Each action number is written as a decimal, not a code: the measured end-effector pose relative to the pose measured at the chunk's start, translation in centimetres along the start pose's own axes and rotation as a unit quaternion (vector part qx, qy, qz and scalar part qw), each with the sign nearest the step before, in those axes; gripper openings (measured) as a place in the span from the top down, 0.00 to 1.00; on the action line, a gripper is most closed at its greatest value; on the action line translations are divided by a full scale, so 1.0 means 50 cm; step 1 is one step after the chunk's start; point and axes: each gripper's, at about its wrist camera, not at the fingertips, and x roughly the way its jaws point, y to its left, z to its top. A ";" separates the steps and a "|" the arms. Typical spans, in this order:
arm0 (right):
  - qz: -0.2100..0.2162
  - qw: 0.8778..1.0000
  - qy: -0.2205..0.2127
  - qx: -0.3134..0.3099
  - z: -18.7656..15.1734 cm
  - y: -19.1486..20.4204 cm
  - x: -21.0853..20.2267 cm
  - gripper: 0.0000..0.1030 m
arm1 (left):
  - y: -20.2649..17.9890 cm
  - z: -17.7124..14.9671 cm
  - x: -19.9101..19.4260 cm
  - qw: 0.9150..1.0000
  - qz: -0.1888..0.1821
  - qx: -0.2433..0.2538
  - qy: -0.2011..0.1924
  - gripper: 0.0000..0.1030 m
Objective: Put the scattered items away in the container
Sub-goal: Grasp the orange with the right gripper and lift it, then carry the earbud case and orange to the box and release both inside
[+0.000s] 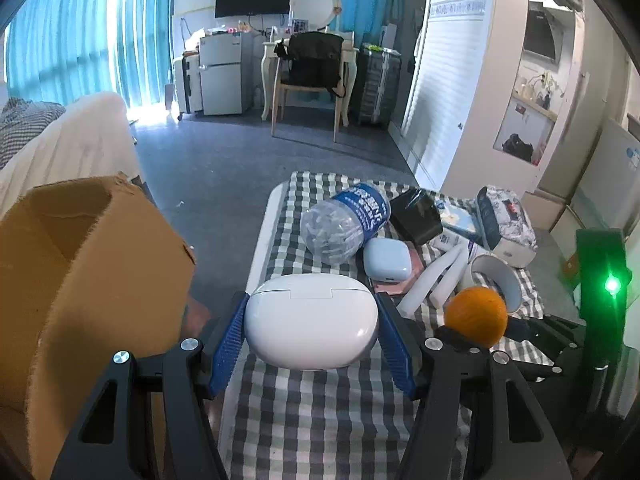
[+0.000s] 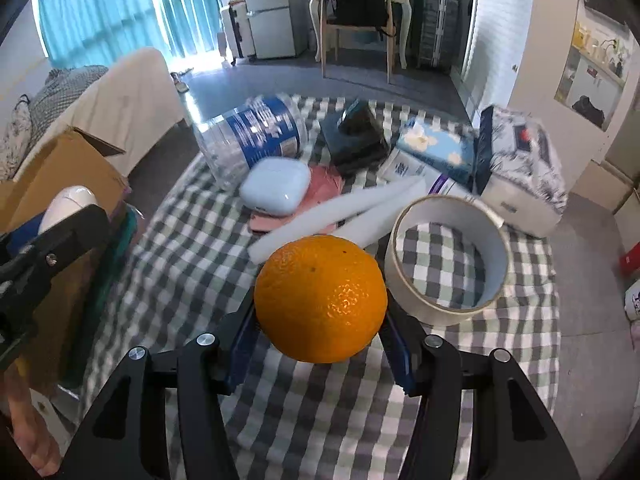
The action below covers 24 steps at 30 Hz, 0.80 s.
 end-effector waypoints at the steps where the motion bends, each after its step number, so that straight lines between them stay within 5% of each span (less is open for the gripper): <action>1: -0.001 1.000 -0.005 -0.001 -0.001 0.002 -0.013 0.47 | 0.000 0.001 -0.011 1.000 0.000 -0.001 -0.003 0.39; 11: 0.006 0.998 -0.057 -0.026 0.009 0.056 -0.156 0.47 | 0.026 0.005 -0.153 0.999 0.009 -0.017 -0.040 0.39; 24: 0.082 0.984 -0.112 -0.109 0.040 0.300 -0.280 0.46 | 0.253 -0.003 -0.341 0.990 0.093 -0.081 -0.075 0.39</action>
